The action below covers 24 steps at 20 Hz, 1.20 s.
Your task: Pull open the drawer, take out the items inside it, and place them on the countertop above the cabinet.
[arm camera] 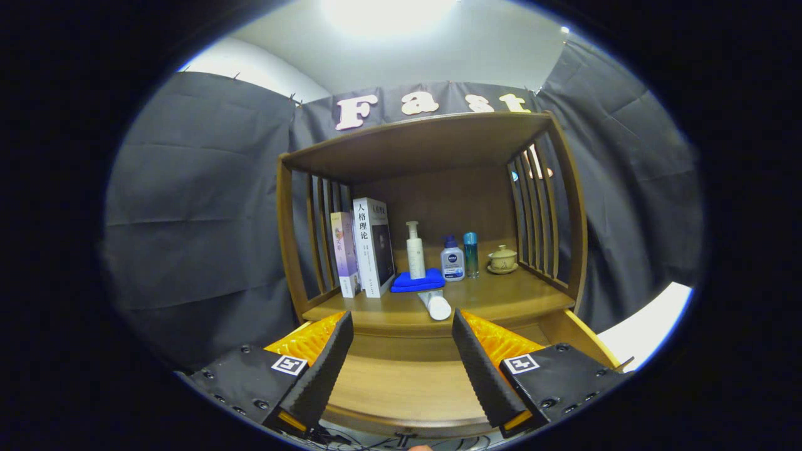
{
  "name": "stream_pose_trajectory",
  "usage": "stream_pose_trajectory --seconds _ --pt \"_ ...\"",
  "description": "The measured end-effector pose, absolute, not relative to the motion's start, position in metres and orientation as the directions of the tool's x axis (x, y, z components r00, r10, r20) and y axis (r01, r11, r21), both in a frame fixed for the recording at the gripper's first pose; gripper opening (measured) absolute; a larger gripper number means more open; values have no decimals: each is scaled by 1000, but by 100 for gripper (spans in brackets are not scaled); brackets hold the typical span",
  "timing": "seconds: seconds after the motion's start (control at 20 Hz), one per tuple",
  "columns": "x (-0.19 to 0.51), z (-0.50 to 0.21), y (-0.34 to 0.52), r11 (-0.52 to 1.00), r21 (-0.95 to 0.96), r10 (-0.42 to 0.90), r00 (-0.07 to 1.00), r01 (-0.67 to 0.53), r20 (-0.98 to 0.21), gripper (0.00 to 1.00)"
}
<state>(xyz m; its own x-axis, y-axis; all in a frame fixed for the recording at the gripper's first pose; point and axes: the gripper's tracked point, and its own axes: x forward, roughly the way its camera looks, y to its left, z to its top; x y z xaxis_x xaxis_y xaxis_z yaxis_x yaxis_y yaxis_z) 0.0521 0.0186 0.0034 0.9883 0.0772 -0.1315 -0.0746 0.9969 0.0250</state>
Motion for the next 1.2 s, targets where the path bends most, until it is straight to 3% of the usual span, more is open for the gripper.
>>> stream_pose_trajectory --seconds 0.65,1.2 --pt "-29 -79 32 995 -36 82 977 -91 -197 98" --pt "-44 -151 33 992 -90 63 957 -92 -282 98"
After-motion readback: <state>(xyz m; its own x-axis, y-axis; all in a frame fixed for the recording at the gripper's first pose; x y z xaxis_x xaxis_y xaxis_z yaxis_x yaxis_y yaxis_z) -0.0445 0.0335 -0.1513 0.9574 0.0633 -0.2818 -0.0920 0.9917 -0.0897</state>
